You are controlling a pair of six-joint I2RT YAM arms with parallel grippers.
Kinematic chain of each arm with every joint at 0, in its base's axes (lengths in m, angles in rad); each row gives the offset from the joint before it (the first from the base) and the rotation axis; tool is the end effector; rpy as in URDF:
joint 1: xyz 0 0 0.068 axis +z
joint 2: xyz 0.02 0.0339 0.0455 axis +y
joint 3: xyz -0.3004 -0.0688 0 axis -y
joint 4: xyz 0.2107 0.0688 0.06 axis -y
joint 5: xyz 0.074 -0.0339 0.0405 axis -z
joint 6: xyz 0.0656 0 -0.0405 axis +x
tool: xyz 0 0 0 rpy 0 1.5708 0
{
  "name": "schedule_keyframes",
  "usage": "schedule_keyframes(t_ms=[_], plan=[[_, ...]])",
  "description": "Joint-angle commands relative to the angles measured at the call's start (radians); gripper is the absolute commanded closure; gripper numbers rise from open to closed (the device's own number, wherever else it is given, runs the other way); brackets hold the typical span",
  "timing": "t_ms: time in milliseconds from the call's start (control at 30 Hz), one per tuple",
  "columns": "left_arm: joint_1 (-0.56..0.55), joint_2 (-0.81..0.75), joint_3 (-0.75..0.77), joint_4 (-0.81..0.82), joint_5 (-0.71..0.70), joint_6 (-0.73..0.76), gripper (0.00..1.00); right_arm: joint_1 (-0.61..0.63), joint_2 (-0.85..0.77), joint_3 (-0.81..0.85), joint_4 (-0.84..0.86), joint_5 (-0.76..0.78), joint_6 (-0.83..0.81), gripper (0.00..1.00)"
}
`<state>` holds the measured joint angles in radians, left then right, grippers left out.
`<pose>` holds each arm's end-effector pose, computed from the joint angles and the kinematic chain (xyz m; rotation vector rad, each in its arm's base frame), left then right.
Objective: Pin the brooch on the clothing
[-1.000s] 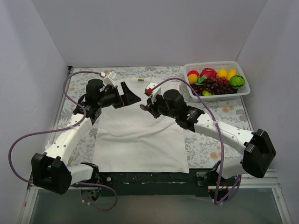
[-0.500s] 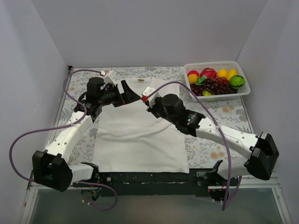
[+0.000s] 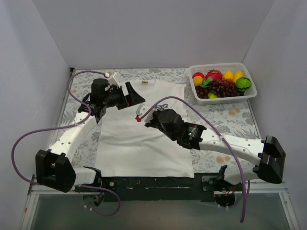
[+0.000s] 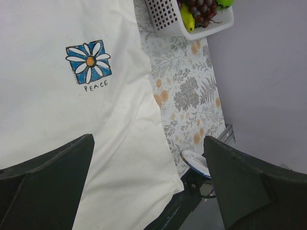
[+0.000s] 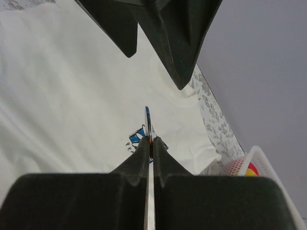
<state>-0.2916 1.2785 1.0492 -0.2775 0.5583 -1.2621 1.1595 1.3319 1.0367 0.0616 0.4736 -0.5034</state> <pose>0.2444 -0.1096 0.3488 -0.7420 2.2534 -1.4435 0.1461 0.2600 0.3708 -1.0665 1.4233 0.0455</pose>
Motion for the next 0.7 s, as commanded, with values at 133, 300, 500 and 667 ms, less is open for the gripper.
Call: schedule_keyframes(t_ms=[133,300,500,667], plan=[[0.000,0.012,0.038,0.000,0.003,0.021,0.02,0.075,0.007,-0.013,0.099,0.174,-0.197,0.99],[0.002,0.019,0.051,-0.002,0.003,0.020,0.02,0.097,0.013,-0.044,0.162,0.230,-0.265,0.99],[0.008,0.036,0.063,-0.006,0.015,0.012,0.02,0.117,0.046,-0.087,0.256,0.344,-0.374,0.99],[0.040,0.061,0.064,-0.011,0.060,-0.009,0.02,0.137,0.076,-0.125,0.374,0.428,-0.478,0.99]])
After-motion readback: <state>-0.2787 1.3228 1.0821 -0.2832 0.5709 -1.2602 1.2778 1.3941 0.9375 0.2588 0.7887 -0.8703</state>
